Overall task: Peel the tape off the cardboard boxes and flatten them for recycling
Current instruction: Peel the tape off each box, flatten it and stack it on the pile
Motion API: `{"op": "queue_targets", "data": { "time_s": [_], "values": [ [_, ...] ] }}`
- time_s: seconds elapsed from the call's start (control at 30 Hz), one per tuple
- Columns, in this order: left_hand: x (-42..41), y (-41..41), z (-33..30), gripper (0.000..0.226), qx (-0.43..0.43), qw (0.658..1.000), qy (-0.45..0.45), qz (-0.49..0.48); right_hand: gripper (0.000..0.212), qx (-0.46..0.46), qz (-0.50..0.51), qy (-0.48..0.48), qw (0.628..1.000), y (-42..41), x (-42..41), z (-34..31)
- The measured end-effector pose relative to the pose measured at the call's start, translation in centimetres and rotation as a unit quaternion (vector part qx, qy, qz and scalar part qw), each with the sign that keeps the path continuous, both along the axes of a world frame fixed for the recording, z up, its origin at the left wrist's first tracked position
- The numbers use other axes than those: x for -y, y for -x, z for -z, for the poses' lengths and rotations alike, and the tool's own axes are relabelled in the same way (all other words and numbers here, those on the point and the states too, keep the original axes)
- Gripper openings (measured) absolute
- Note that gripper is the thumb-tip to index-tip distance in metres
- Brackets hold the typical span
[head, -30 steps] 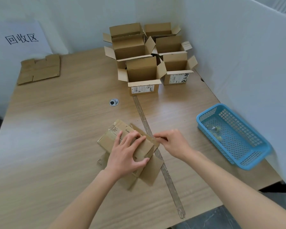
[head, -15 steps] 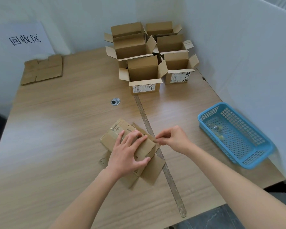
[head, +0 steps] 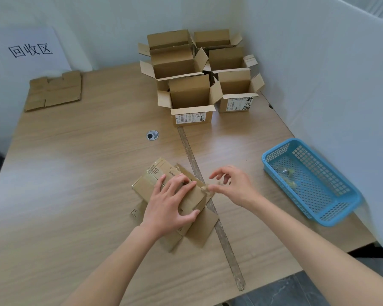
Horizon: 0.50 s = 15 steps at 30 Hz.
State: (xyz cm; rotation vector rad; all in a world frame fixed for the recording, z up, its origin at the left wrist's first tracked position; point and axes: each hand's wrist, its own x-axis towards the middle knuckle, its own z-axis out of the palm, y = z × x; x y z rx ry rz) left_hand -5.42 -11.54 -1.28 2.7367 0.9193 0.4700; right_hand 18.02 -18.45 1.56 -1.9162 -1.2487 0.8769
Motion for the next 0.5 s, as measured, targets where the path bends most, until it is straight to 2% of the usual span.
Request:
{"op": "queue_targets", "data": {
  "time_s": [0.1,0.2,0.4,0.5],
  "values": [
    [0.0,-0.1,-0.1,0.076,0.004,1.000,0.003,0.001,0.034,-0.004,0.010,-0.018,1.000,0.7,0.2,-0.3],
    [0.0,0.0,0.0,0.075,0.005,1.000,0.000,0.000,0.026,-0.016,0.011,-0.018,1.000,1.8,0.5,-0.2],
    [0.0,0.0,0.3,0.074,0.013,1.000,-0.008,0.000,0.012,0.091,-0.037,-0.083,0.992,3.3,1.4,0.0],
    [-0.1,0.0,0.4,0.074,0.013,1.000,-0.011,0.000,0.022,0.097,-0.064,-0.079,0.990,3.9,2.3,-0.1]
  ]
}}
